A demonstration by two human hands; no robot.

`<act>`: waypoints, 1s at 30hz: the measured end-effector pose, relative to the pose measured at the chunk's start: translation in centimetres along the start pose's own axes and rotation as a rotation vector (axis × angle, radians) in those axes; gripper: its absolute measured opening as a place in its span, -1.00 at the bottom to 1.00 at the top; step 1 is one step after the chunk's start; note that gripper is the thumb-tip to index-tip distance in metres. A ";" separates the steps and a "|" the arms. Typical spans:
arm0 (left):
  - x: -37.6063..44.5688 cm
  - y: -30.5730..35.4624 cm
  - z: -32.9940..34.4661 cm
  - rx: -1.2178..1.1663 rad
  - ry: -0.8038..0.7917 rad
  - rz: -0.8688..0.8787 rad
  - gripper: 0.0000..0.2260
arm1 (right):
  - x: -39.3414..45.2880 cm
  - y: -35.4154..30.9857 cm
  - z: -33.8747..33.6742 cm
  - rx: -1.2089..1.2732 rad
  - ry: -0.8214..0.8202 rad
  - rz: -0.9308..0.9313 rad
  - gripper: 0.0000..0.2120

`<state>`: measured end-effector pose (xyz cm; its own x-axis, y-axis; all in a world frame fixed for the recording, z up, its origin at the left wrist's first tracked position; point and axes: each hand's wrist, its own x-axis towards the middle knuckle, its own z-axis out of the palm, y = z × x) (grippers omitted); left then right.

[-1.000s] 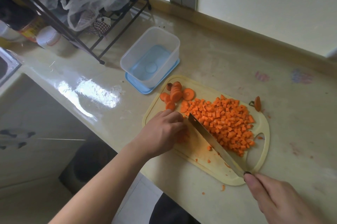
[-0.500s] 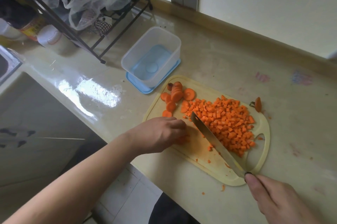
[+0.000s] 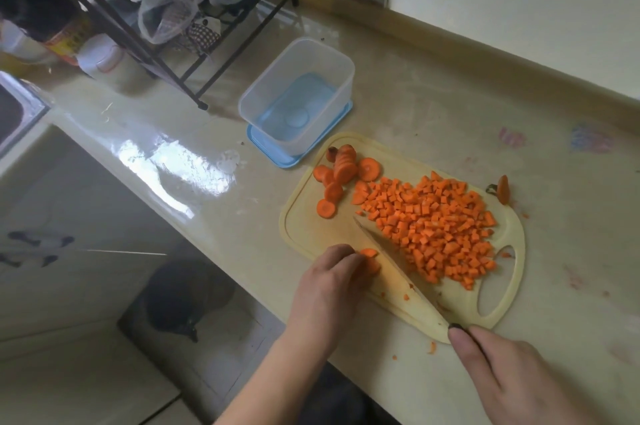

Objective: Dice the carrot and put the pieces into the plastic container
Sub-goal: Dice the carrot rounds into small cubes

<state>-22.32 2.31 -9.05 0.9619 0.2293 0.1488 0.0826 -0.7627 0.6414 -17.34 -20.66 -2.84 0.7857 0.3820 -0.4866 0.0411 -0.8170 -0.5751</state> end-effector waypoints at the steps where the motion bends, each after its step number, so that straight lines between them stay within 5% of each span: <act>1: 0.0 0.2 0.1 0.001 -0.009 0.008 -0.74 | 0.0 0.0 0.1 -0.011 -0.012 -0.014 -0.10; 22: 0.3 -3.3 0.9 0.044 -0.067 0.474 -0.82 | -0.4 0.2 -0.9 -0.038 -0.051 -0.033 -0.06; 30: -0.2 -3.7 1.4 -0.016 -0.052 0.427 -0.81 | -1.1 1.5 -0.6 -0.093 -0.032 0.013 0.00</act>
<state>-22.42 4.21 -12.48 0.9208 -0.1361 0.3656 -0.3296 -0.7727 0.5425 -17.78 -22.58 -2.77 0.7663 0.3832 -0.5157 0.0890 -0.8582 -0.5055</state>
